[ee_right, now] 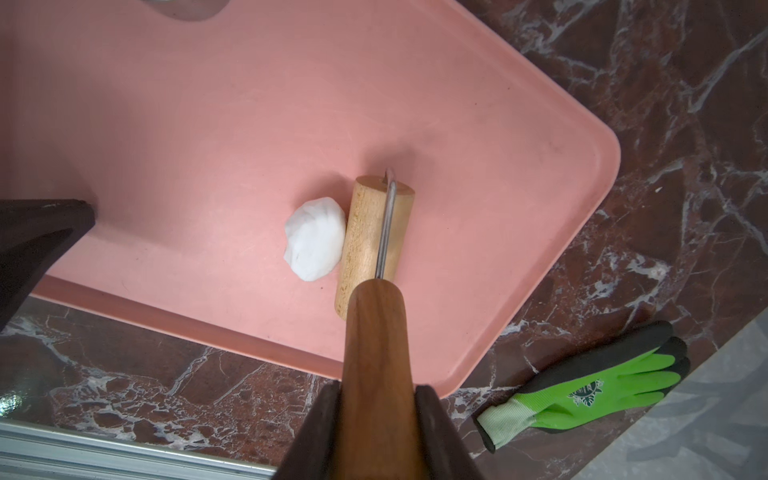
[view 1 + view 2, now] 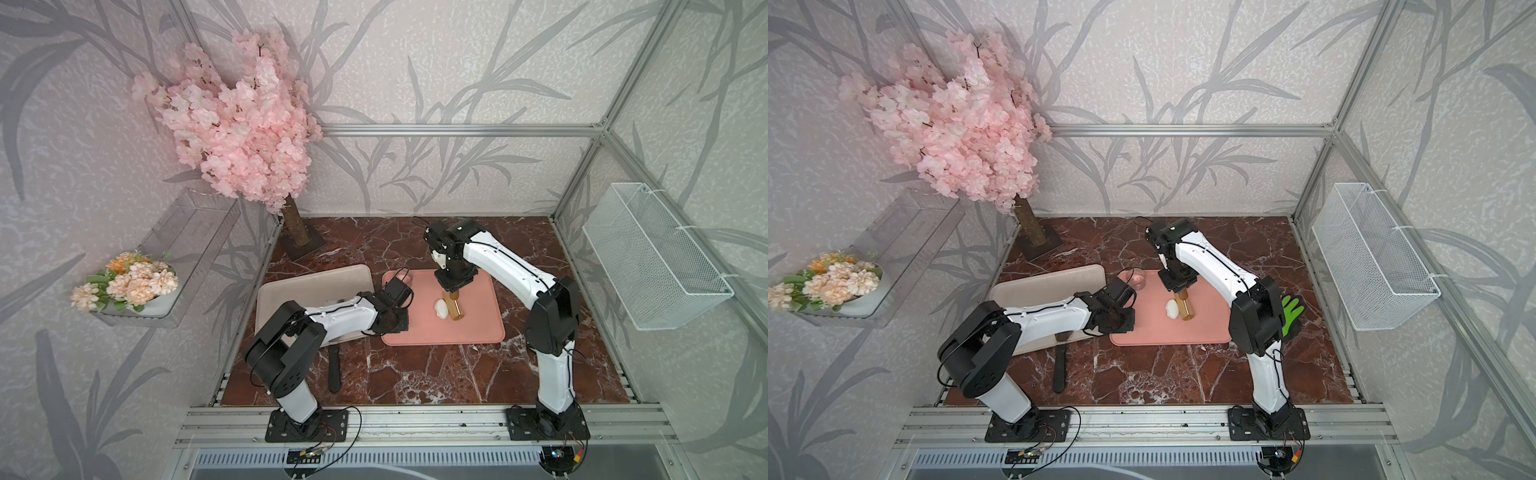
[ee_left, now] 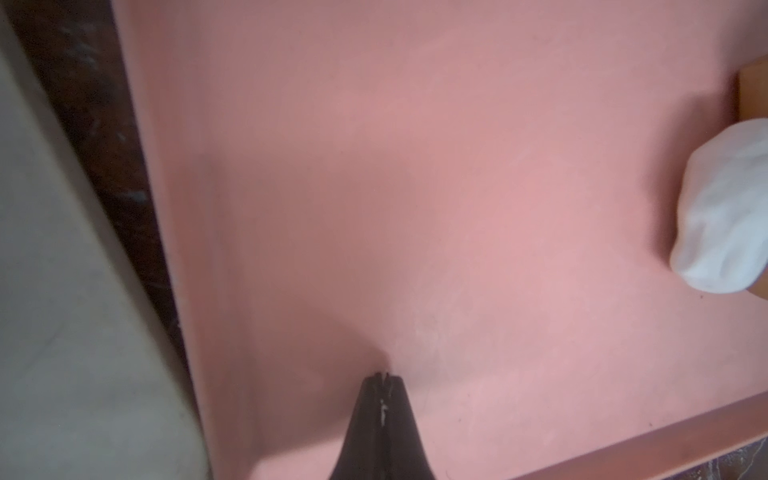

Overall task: Roll out the dumpling wrappers from the dough
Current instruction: Flatten out the dough on the work surface.

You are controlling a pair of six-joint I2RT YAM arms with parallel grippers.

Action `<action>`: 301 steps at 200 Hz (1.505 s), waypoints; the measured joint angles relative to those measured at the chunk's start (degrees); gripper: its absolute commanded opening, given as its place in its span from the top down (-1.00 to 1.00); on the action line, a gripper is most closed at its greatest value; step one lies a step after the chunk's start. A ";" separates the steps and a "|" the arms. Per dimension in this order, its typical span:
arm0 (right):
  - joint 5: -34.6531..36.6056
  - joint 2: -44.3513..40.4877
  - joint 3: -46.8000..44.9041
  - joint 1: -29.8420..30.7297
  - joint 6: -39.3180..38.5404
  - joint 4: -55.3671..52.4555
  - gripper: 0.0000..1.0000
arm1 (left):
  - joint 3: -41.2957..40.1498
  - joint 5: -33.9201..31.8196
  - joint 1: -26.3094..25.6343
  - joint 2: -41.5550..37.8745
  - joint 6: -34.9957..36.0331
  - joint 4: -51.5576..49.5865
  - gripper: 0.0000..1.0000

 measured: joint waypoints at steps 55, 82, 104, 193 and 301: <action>0.76 0.00 7.23 -0.33 0.09 -4.55 1.00 | -0.07 0.22 0.00 0.00 -0.04 0.37 1.00; 1.25 -1.29 13.16 0.37 0.07 -5.35 1.00 | -0.15 0.24 0.00 0.00 -0.07 0.68 1.00; 1.25 -1.77 13.94 2.12 0.07 -6.14 1.00 | -0.15 0.26 0.00 0.00 -0.07 0.72 1.00; -1.11 2.12 7.37 4.85 0.09 -5.92 1.00 | -0.20 0.26 -0.04 0.00 -0.09 0.83 1.00; -2.36 -1.33 -2.43 4.92 1.14 -1.36 1.00 | -0.85 0.90 -0.04 -0.02 -0.50 2.62 1.00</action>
